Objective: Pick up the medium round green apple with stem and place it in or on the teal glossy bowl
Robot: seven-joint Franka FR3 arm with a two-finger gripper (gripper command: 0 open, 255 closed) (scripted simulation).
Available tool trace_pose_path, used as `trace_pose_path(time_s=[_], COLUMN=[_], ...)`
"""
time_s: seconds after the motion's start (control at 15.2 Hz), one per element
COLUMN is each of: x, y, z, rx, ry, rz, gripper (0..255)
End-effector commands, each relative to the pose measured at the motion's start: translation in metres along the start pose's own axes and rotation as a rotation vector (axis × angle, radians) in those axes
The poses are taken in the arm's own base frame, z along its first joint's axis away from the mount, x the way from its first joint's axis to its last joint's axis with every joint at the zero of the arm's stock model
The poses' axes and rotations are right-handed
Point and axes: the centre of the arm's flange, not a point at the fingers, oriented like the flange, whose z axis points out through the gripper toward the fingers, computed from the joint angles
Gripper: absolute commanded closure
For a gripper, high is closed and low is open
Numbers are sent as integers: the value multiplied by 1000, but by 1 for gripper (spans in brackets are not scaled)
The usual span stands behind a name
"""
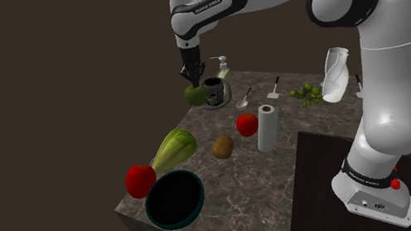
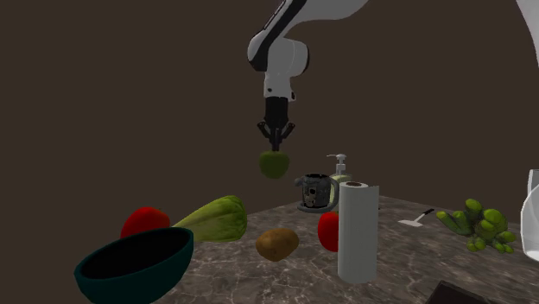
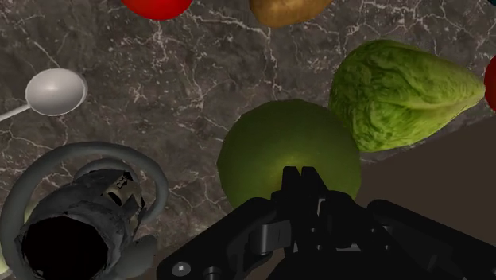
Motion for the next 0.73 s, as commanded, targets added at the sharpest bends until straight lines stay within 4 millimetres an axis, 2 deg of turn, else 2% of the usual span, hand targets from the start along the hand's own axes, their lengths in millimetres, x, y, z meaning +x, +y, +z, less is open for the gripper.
trace_pose_path(time_s=[0.0,0.66], x=[-15,-94], y=[-20,-125], z=[-3,-15], rx=[0,0], ry=[0,0], rz=[1,1], gripper=[255,255])
